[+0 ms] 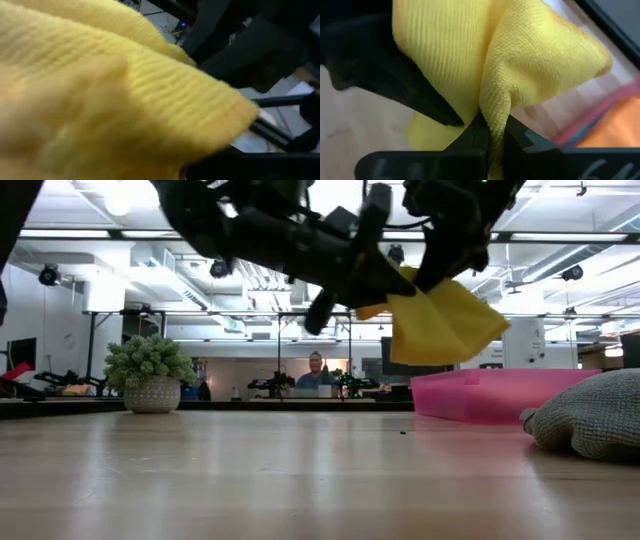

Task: Fold microfiber towels
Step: Put the yellow microfiber cloth into the pink bin

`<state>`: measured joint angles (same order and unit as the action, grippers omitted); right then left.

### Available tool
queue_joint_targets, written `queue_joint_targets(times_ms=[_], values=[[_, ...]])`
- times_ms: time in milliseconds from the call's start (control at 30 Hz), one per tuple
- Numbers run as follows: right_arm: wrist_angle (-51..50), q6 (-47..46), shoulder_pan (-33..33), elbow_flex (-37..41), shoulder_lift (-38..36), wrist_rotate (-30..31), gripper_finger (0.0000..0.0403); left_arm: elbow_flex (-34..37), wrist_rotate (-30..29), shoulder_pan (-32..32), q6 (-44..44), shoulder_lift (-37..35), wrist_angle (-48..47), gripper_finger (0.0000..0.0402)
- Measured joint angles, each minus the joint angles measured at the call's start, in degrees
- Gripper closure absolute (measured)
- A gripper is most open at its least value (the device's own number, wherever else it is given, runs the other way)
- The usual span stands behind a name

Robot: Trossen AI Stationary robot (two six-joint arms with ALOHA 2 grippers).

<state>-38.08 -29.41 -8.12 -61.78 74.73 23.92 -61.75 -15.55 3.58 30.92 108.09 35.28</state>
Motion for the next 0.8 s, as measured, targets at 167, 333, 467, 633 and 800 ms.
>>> queue_joint_targets(times_ms=[167, 333, 467, 633, 800], values=[[-7.6, -2.7, 0.0, 0.0, -3.1, 3.8, 0.039, -5.4, 3.2, -2.9, -1.7, 3.6, 0.4, 0.0401], [-12.3, -4.4, 0.3, 0.1, -6.1, 8.3, 0.039, -10.3, 6.0, -5.9, -3.4, 6.4, 0.4, 0.0401], [-13.9, -4.2, 1.9, 0.4, -7.2, 9.7, 0.039, -14.3, 7.2, -7.4, -5.2, 9.1, 0.0, 0.0401], [-16.5, -2.9, 5.3, 0.8, -8.6, 10.2, 0.039, -18.6, 9.4, -9.4, -5.8, 12.0, 0.2, 0.0401], [-17.4, 0.9, 9.3, 1.7, -11.4, 8.8, 0.039, -22.5, 11.0, -11.4, -4.3, 15.1, 0.2, 0.0402]])
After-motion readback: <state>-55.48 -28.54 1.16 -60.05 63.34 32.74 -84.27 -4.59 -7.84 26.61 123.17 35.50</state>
